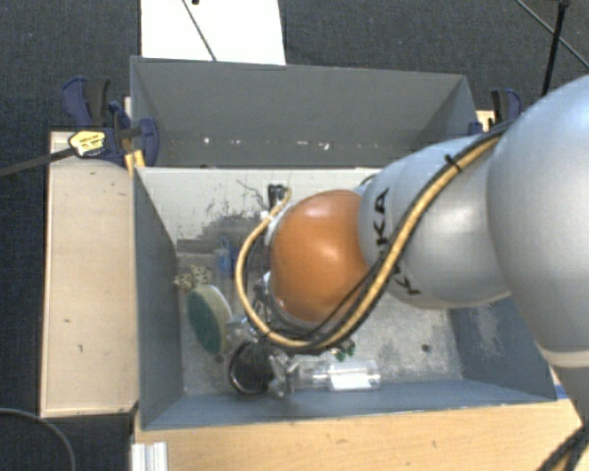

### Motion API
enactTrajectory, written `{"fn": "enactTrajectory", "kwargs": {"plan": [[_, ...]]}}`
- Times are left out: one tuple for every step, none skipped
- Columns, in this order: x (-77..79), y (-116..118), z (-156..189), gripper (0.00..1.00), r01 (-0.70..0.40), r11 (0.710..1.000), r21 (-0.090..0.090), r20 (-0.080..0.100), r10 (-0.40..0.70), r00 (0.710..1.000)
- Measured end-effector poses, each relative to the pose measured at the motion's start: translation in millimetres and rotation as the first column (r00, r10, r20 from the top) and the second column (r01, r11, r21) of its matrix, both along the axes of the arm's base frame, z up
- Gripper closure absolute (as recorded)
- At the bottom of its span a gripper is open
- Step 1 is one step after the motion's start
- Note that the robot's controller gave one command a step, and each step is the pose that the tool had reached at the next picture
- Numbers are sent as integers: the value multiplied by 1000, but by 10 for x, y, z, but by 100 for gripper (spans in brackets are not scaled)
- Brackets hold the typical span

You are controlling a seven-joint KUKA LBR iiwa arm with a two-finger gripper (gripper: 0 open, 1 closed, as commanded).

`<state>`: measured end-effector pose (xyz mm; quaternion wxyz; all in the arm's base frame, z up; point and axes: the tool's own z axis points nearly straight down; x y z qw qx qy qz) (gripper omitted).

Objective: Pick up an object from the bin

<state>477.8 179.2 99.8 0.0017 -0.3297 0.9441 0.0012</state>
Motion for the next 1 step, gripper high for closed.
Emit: {"fn": "enactTrajectory", "kwargs": {"plan": [[328,-40,1114,100,25,1000,1,9,-25,1000]]}}
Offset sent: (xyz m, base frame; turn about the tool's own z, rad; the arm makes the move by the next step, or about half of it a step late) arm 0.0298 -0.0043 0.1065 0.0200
